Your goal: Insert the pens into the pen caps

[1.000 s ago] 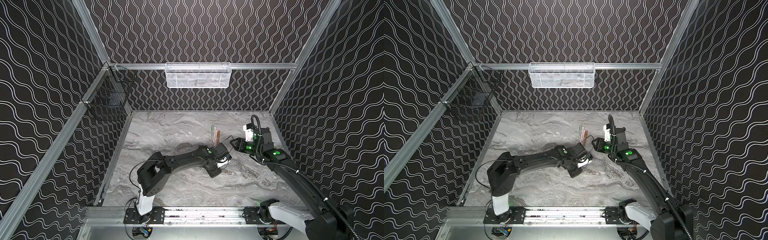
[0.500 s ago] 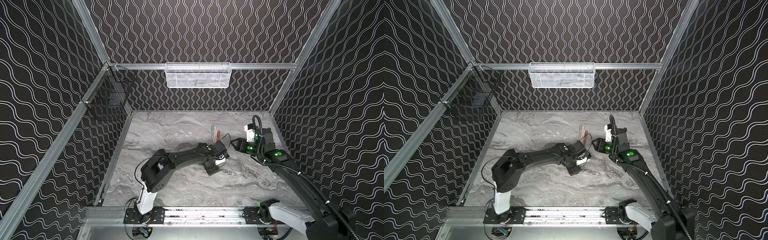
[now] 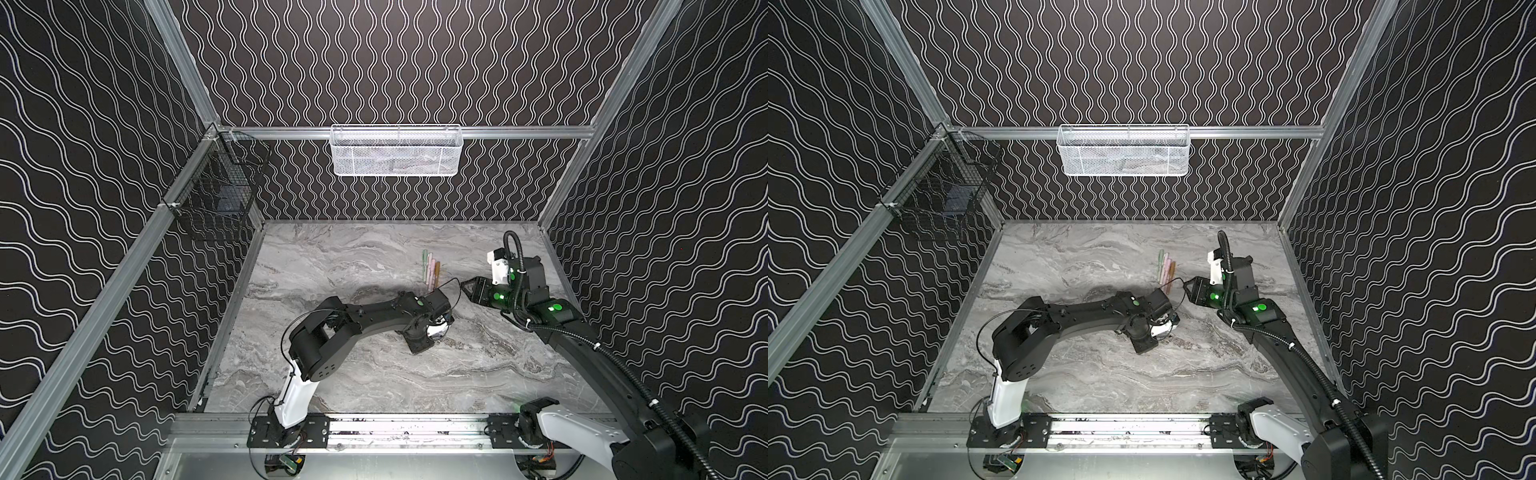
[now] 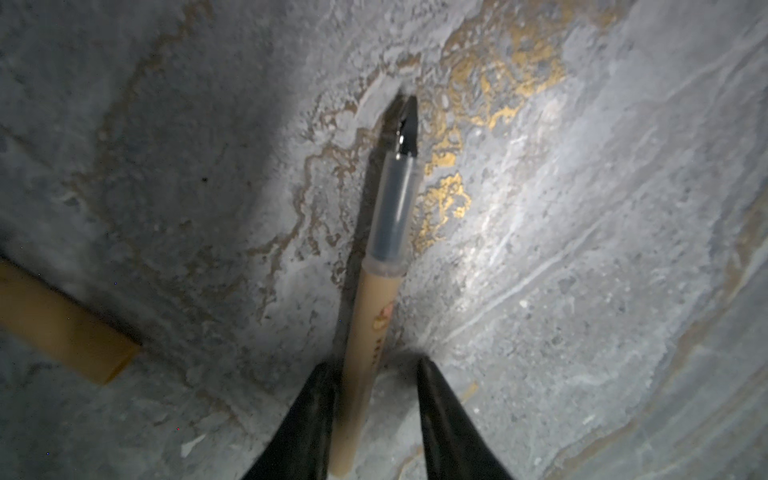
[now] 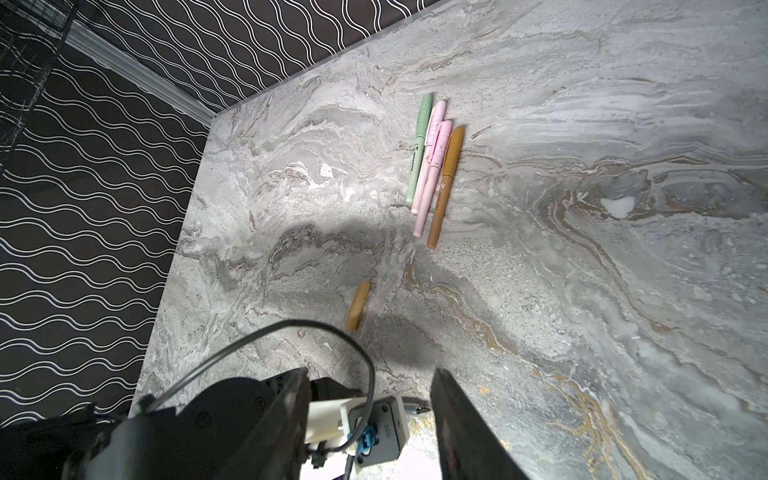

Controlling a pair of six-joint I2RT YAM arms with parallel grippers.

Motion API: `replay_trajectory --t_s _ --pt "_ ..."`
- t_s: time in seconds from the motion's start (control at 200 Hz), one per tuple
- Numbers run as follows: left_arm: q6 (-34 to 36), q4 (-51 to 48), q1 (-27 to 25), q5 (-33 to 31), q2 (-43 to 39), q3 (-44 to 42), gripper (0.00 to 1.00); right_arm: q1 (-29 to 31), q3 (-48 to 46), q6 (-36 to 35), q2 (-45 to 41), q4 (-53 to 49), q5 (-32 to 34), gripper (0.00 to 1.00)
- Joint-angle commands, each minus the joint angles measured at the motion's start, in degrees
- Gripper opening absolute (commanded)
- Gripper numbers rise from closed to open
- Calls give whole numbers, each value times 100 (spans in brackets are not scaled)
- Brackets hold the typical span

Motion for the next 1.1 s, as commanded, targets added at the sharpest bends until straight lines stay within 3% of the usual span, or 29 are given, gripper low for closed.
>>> replay_trajectory --t_s 0.0,0.19,0.596,0.811,0.961,1.096 --pt "-166 157 -30 46 -2 -43 31 2 -12 -32 -10 53 -48 50" --pt "-365 147 -108 83 -101 -118 20 2 0 -46 -34 25 -15 49" --pt "-901 465 -191 51 -262 -606 9 2 -106 131 -277 -33 171 49" --pt "-1327 1034 -174 10 -921 -935 1 -41 -933 658 -611 603 389 49" --pt "-1622 1418 -86 305 -1521 -1118 0 -123 -1007 806 -696 612 375 51" --pt "-1892 1690 102 657 -1955 -1211 0 -156 -932 809 -546 640 -204 51"
